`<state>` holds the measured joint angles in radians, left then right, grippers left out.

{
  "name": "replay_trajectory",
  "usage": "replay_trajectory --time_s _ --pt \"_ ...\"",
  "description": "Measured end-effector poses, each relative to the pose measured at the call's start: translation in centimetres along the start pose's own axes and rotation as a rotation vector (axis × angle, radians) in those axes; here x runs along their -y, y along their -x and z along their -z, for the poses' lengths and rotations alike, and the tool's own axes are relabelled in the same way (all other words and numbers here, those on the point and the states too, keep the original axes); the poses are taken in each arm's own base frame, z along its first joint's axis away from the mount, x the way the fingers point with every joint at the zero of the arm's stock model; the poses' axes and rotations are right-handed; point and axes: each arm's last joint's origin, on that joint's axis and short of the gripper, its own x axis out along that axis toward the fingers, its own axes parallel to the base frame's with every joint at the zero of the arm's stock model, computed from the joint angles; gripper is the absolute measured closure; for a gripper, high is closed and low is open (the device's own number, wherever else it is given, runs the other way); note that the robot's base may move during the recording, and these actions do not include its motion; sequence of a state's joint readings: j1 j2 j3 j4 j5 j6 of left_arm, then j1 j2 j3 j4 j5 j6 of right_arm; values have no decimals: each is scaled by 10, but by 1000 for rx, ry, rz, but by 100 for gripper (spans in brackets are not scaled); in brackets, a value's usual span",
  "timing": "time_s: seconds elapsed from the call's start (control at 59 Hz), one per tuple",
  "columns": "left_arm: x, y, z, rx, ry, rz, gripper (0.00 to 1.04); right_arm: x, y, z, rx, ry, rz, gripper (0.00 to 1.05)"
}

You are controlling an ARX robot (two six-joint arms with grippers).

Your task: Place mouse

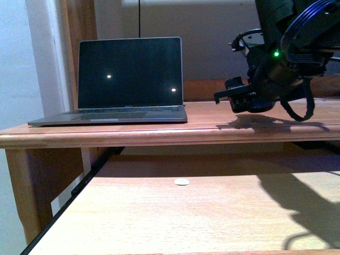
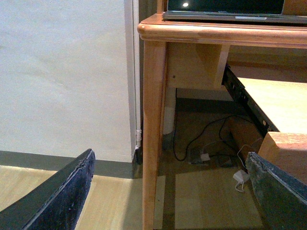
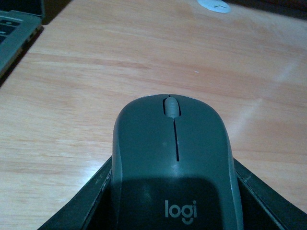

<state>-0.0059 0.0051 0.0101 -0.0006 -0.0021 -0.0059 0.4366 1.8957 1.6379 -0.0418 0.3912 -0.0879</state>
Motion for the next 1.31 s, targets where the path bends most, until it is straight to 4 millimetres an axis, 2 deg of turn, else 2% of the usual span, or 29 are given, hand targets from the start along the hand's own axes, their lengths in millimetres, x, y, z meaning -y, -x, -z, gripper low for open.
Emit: replay_trajectory --time_s 0.169,0.441,0.593,0.695,0.78,0.898,1.034,1.186,1.305 --pt "0 0 0 0 0 0 8 -18 -3 2 -7 9 -17 48" --pt "0 0 0 0 0 0 8 -17 -9 5 -4 -21 -6 7" --pt "0 0 0 0 0 0 8 0 -4 4 63 -111 -37 7" --pt "0 0 0 0 0 0 8 23 8 -1 125 -148 -66 7" --pt "0 0 0 0 0 0 8 52 24 -4 183 -173 -90 7" --pt "0 0 0 0 0 0 8 91 46 3 236 -191 -136 7" --pt "0 0 0 0 0 0 8 134 70 32 257 -212 -220 7" --pt "0 0 0 0 0 0 8 174 97 69 270 -238 -322 7" --pt "0 0 0 0 0 0 8 197 115 92 275 -254 -368 7"
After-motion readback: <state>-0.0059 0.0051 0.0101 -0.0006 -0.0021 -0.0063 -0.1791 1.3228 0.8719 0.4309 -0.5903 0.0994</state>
